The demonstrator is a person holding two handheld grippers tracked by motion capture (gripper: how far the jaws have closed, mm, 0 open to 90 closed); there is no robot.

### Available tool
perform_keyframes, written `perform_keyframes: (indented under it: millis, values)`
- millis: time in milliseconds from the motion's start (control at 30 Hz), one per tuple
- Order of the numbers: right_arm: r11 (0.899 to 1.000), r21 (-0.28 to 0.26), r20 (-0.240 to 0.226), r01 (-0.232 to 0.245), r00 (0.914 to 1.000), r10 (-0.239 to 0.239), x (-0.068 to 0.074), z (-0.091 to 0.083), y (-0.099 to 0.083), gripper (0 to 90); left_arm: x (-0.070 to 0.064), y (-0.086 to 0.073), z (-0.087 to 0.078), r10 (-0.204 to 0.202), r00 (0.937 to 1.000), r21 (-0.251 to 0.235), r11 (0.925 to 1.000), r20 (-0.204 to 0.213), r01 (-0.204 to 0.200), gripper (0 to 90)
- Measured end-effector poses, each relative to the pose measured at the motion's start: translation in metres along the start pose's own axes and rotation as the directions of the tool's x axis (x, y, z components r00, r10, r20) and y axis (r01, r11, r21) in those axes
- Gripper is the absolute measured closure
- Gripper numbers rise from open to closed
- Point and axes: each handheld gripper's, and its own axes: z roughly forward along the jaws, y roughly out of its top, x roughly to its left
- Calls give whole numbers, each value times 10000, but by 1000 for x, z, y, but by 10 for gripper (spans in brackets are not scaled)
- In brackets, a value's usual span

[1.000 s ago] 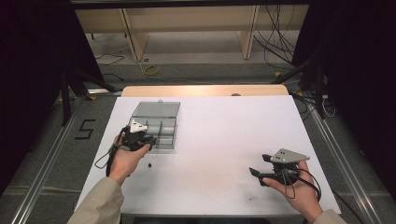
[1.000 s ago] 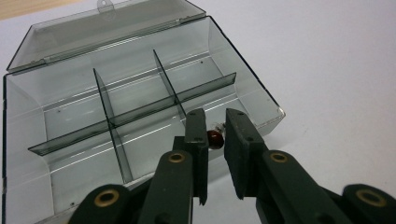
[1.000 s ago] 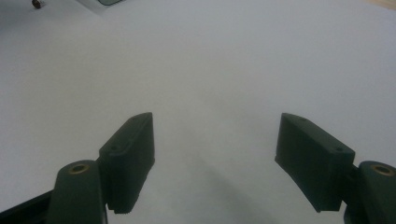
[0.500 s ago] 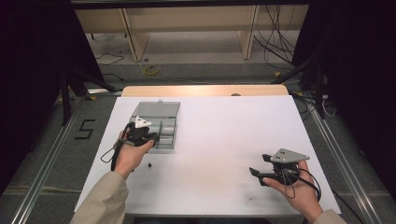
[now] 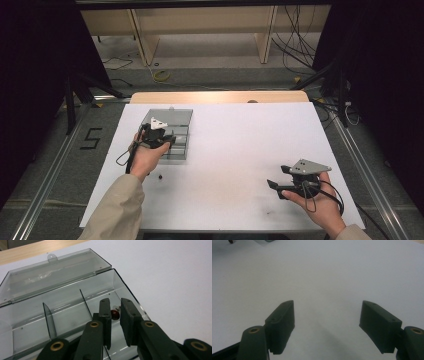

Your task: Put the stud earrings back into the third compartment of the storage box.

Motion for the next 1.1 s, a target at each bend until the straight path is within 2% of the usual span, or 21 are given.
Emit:
perform_keyframes:
  millis: [300, 1100]
  values:
    - [10000, -18, 19, 11, 10000, -11, -1, 0, 0, 286, 1, 5, 10, 33, 9999, 3, 10000, -121, -33, 785]
    - [10000, 22, -34, 10, 10000, -10, 0, 0, 0, 281, 3, 7, 32, -179, 9993, -213, 9996, -316, 173, 774]
